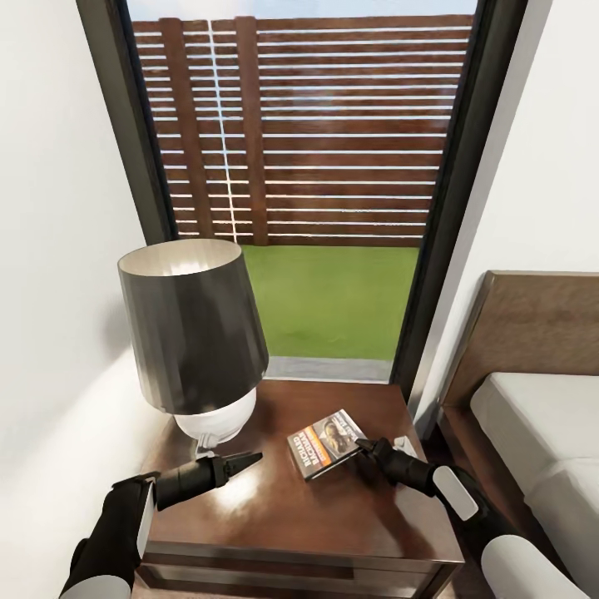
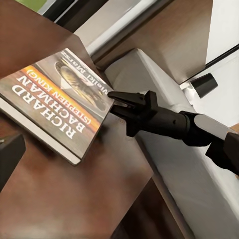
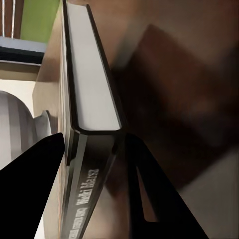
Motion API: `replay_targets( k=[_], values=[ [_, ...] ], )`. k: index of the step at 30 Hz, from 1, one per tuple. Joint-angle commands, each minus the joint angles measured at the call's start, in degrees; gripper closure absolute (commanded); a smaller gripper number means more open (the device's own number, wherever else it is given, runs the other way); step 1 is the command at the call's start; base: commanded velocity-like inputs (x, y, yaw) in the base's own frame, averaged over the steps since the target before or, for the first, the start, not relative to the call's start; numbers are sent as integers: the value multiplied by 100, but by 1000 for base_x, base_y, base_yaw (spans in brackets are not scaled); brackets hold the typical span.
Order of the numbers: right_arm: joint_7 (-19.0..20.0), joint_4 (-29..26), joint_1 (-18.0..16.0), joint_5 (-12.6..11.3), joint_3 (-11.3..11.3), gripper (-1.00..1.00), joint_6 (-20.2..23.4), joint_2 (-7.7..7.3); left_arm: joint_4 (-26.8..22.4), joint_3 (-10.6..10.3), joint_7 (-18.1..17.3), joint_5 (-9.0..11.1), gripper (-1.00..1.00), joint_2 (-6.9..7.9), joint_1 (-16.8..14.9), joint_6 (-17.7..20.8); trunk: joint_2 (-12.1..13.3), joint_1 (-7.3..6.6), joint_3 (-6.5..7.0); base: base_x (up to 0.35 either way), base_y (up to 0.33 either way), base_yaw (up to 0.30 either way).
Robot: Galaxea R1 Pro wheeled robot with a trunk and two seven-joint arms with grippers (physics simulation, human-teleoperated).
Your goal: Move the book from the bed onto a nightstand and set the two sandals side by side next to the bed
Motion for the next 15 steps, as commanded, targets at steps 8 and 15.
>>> replay_targets(
  k=[8, 15],
  values=[
    [-170, -4, -3, -24, 12, 100, 15, -4, -7, 28, -53, -60, -100, -9, -7, 60, -2, -1, -6, 0, 0, 0],
    [-257, -5, -4, -24, 7, 100, 21, -4, -7, 28, -53, -60, -100, -9, -7, 60, -2, -1, -6, 0, 0, 0]
  ],
)
